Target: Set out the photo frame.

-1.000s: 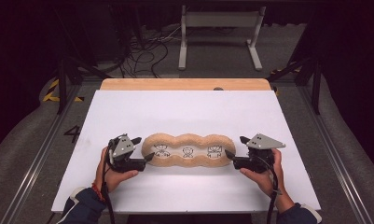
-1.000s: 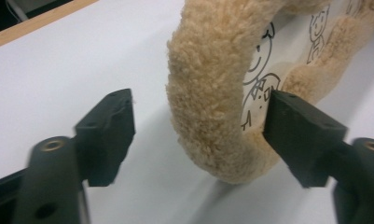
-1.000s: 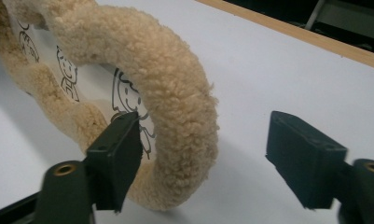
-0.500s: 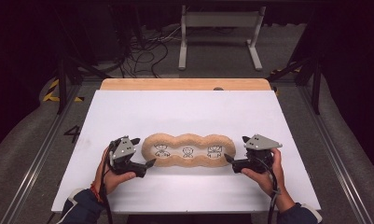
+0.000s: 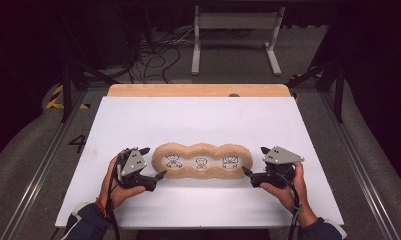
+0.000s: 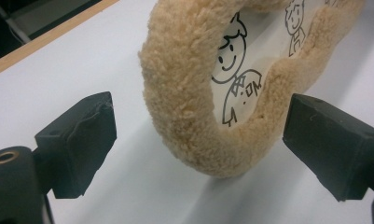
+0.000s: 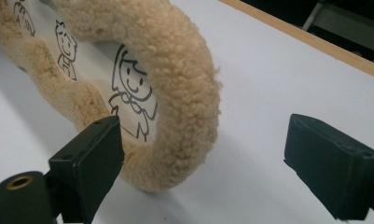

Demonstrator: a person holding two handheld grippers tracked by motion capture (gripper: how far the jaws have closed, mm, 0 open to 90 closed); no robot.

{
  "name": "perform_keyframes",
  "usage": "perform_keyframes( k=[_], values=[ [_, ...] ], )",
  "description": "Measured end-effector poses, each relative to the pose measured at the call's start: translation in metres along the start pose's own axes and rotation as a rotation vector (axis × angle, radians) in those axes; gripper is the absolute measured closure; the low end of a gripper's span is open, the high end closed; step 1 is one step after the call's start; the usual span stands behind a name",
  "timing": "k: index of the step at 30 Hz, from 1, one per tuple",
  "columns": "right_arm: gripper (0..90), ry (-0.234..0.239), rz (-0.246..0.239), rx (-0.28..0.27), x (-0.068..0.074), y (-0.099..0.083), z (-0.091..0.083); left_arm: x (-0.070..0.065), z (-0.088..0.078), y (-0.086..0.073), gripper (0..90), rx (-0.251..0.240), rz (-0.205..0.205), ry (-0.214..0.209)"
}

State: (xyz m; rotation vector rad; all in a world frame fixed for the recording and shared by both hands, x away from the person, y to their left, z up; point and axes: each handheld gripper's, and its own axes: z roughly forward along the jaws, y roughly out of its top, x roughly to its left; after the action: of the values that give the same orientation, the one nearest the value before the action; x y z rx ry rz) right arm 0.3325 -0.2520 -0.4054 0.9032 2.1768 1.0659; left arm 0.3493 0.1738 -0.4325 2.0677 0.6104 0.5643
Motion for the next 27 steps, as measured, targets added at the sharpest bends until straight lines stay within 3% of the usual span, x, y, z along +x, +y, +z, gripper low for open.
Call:
perform_keyframes(
  k=[11, 27],
  values=[
    [11.5, -0.051, -0.043, 0.004, -0.001, -0.011, -0.014, 0.003, -0.016, -0.015, 9.5, -0.009, -0.011, 0.004],
    [11.5, -0.09, -0.016, 0.021, -0.014, -0.038, -0.026, 0.008, -0.034, -0.034, 9.2, -0.008, -0.034, 0.032]
  ],
)
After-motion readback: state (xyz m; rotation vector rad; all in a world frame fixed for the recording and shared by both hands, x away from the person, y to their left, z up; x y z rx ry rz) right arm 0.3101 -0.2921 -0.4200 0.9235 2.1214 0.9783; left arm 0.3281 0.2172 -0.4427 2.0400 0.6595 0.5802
